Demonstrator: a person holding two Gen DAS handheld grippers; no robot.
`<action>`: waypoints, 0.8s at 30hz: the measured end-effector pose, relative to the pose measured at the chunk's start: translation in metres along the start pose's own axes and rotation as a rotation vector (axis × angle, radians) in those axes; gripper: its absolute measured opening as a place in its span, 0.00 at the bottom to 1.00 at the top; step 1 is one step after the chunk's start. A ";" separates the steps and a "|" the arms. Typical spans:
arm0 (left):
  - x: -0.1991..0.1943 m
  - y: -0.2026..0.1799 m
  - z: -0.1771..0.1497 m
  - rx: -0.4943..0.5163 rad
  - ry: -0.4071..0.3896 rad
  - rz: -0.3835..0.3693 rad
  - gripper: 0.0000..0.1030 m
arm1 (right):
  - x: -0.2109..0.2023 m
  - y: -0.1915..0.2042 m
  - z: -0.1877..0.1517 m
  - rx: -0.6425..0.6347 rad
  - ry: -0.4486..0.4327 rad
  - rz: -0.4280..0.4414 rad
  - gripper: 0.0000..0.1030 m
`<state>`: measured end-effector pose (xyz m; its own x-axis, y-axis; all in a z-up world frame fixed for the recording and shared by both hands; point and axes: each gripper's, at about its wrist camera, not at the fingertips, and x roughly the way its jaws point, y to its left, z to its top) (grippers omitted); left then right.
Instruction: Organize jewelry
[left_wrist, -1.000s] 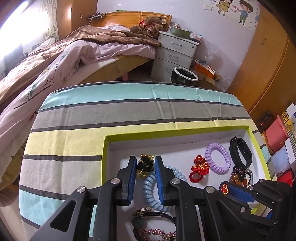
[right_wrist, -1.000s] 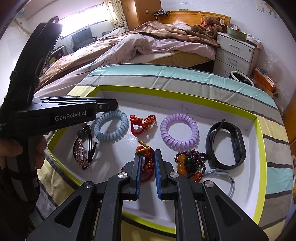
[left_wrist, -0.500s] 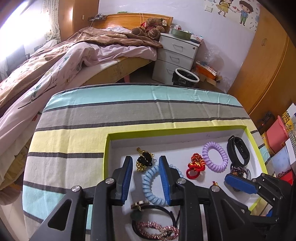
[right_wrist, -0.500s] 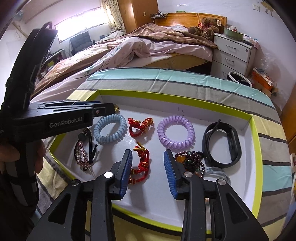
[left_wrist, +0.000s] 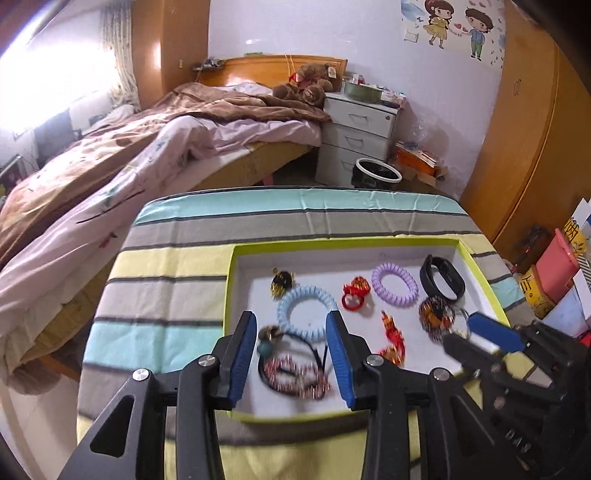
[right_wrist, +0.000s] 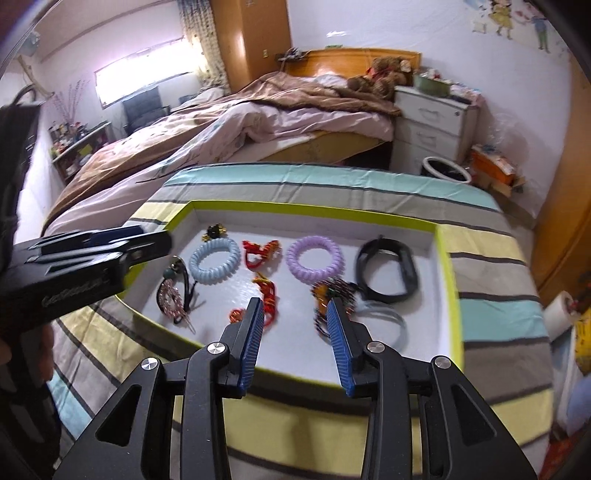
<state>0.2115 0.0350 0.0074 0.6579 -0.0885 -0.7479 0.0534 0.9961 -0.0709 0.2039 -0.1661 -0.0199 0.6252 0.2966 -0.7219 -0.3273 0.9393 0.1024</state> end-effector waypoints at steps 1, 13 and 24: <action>-0.005 -0.001 -0.004 -0.008 -0.005 0.001 0.38 | -0.005 -0.001 -0.002 0.008 -0.005 -0.004 0.35; -0.043 -0.033 -0.048 -0.001 -0.042 0.074 0.38 | -0.045 -0.002 -0.027 0.063 -0.044 -0.097 0.35; -0.060 -0.042 -0.069 -0.033 -0.058 0.124 0.38 | -0.059 -0.003 -0.042 0.101 -0.065 -0.173 0.35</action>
<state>0.1183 -0.0020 0.0096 0.7001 0.0367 -0.7131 -0.0553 0.9985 -0.0029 0.1376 -0.1938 -0.0064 0.7118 0.1366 -0.6890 -0.1404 0.9888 0.0509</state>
